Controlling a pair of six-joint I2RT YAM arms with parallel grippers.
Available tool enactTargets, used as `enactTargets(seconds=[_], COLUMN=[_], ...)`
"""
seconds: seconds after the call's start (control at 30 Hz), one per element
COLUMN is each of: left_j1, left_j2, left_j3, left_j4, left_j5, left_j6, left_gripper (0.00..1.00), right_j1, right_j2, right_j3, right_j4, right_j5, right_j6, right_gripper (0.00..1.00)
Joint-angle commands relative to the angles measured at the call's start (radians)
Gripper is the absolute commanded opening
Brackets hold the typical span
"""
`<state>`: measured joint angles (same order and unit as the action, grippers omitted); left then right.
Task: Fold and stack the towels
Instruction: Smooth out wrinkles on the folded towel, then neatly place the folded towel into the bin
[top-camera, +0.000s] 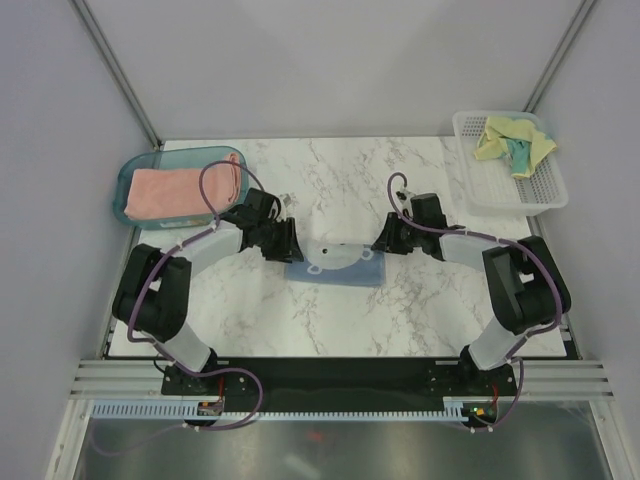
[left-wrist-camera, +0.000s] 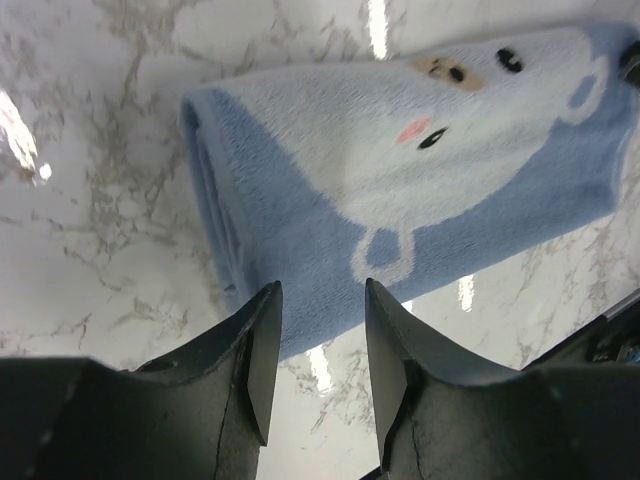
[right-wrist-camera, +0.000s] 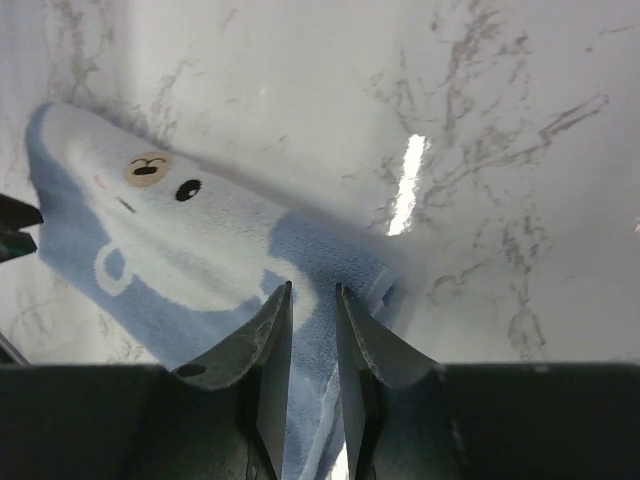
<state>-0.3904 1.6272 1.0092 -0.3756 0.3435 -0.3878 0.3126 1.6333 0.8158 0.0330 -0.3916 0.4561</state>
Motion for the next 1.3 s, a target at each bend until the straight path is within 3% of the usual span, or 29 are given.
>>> enactTargets(seconds=[0.0,0.27,0.5,0.63,0.87,1.07,1.27], left_j1=[-0.004,-0.004,0.007,0.03,0.045,0.045,0.045], left_j2=[0.016,-0.033,-0.066,-0.03,0.013,0.007,0.086], left_j3=[-0.064,-0.055,0.061,0.063,0.042,0.068,0.115], left_j4=[0.033,0.02,-0.098,-0.095,-0.045,0.037,0.037], left_j5=[-0.012,-0.038,-0.084,-0.049,0.009,0.175,0.154], left_j6=[-0.062,-0.106,-0.053,-0.031,-0.025,0.003,-0.017], left_gripper=[0.46,0.47,0.52,0.56,0.54,0.45,0.3], right_j1=[-0.027,-0.047,-0.047,-0.044,-0.018,-0.01,-0.003], right_j2=[0.052,0.027,-0.148,-0.219,-0.26,-0.276,-0.322], right_j3=[0.008,0.101,0.105,0.014,-0.11,-0.141,-0.098], right_j4=[0.088,-0.007,-0.255,-0.269,-0.165,-0.162,-0.216], right_j5=[-0.047,-0.124,0.107,0.123,0.089,0.051,0.079], right_j6=[-0.031,-0.122,0.005,0.105,0.174,0.168,0.176], right_gripper=[0.31,0.38,0.54,0.63,0.61,0.45,0.41])
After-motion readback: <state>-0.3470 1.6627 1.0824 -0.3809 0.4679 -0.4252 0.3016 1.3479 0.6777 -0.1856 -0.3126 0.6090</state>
